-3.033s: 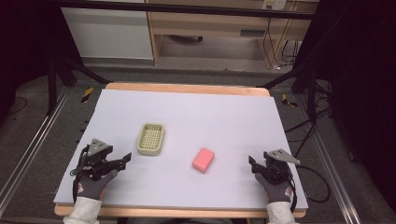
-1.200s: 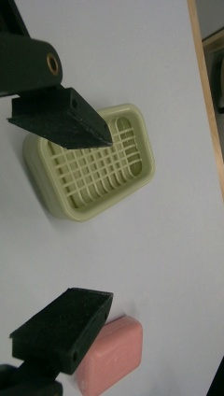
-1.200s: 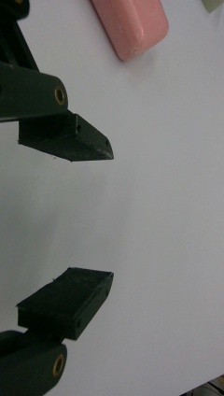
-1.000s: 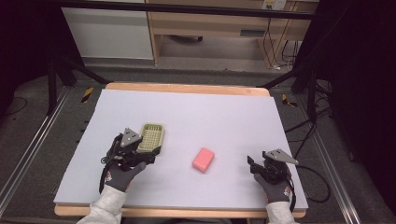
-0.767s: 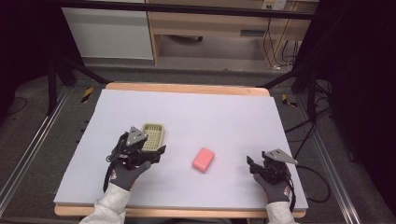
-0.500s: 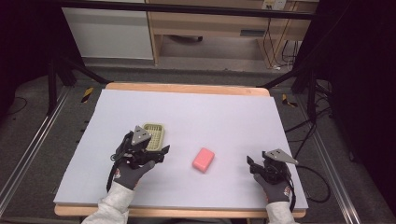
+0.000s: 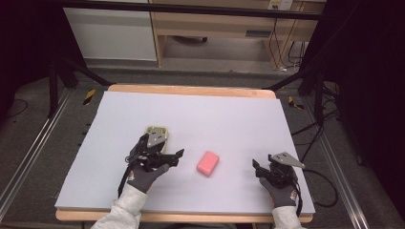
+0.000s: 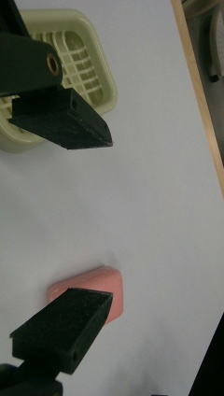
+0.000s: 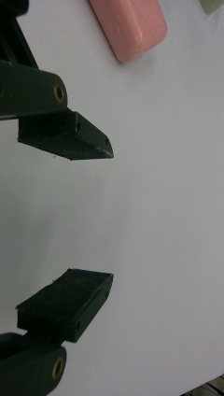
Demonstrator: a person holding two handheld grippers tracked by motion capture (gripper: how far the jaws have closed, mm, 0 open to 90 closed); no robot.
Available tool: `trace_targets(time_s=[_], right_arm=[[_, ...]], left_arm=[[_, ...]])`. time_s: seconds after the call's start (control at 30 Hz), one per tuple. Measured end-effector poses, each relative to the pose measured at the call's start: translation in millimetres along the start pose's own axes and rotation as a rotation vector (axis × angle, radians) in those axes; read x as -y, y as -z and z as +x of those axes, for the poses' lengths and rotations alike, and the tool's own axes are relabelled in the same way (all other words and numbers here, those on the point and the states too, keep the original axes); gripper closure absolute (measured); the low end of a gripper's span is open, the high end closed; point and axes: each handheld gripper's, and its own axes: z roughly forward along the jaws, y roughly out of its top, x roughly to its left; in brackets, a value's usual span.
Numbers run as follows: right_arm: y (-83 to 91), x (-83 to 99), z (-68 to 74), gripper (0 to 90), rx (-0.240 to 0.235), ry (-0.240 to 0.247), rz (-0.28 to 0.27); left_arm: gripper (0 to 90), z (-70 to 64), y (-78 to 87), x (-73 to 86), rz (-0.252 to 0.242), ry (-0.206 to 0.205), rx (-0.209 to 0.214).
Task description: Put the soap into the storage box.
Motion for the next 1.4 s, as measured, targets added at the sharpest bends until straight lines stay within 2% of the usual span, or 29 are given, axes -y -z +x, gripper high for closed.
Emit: trace_targets(time_s=[0.53,1.17,1.4], right_arm=[[-0.3,-0.4,0.4,33.8,-0.001,0.002,-0.001],[-1.3,-0.4,-0.3,34.0,-0.006,0.007,-0.003],[-1.1,-1.0,0.5,33.9,-0.010,-0.004,-0.001]], left_arm=[[20.1,-17.5,-17.3,-7.6,0.018,-0.019,0.030],[20.3,-41.2,-40.3,-11.4,0.056,-0.071,0.061],[20.2,-47.6,-47.3,-11.6,0.067,-0.068,0.076]])
